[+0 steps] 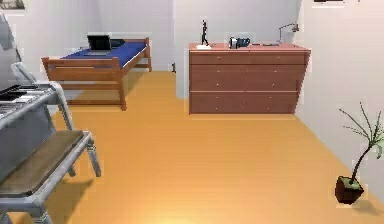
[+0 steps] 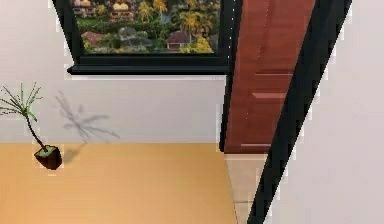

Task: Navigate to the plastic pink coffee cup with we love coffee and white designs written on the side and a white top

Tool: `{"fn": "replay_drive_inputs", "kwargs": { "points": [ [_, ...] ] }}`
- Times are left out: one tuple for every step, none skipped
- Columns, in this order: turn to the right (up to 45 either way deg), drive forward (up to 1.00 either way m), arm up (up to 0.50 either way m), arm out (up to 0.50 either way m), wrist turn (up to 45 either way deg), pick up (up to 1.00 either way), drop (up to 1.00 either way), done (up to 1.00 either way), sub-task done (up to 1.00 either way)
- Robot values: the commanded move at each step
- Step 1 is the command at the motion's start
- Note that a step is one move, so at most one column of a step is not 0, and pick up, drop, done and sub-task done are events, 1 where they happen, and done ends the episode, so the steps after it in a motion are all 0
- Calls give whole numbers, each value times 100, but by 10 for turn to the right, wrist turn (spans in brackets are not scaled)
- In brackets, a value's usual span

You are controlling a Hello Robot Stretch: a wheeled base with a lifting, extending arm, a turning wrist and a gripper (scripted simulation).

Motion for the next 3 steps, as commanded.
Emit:
{"fn": "replay_drive_inputs", "kwargs": {
  "points": [
    [60,0,0,0,0,0,0,0,0],
    [0,15,0,0,0,0,0,0,0],
    [450,0,0,0,0,0,0,0,0]
  ]
}}
